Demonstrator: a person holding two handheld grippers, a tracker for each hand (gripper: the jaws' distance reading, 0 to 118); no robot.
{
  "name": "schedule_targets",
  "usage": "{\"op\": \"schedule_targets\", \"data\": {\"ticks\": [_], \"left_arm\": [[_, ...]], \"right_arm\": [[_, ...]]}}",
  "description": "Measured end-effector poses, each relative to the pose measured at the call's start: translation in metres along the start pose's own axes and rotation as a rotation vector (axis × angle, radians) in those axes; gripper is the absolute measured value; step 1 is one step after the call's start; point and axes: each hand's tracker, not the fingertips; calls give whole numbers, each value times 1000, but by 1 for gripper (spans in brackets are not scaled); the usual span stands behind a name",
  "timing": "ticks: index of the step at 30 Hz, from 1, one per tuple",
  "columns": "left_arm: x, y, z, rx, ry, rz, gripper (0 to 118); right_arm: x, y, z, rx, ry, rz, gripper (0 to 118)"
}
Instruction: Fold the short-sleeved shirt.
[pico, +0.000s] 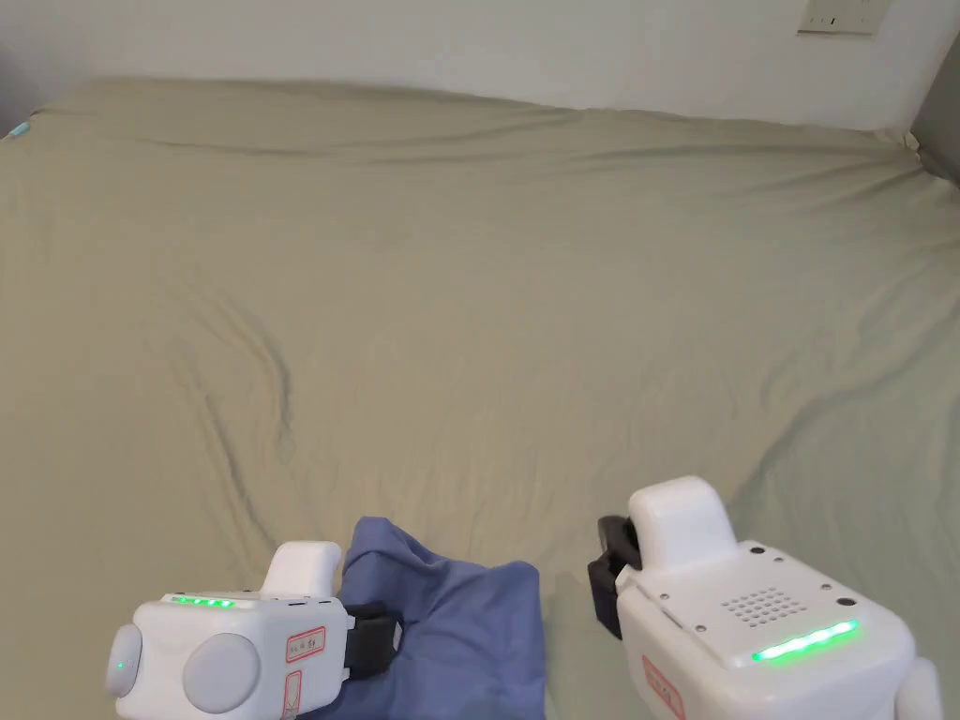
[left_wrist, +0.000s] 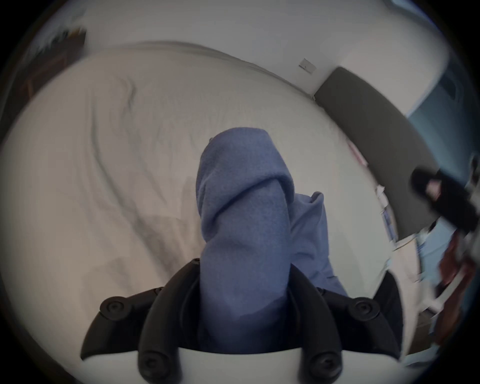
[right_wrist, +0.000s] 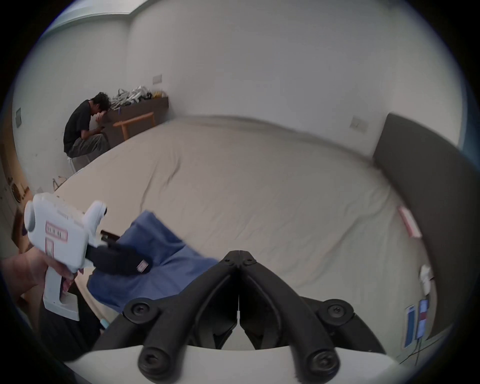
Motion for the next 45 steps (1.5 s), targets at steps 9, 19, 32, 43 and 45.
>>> {"op": "schedule_targets", "data": {"ticks": [9,19,32,43,45], "left_arm": [[-20,-4,25,35,212,-77,31],[-103,-17,55,-6,362,-51,31],[-276,-3,103,-39,766,-106,31],[-359,12,117,-125,938,-132,31],[-371,14,119,-123,949,-147,31]], "right_arm": [[-19,31,41,166,-110,41,2],[-42,41,44,202,-85,30,2],[-66,57,13,195,-109,65,2],[-83,60,-17,129,-97,98,2],[-85,59,-19,121,-98,104,2]]}}
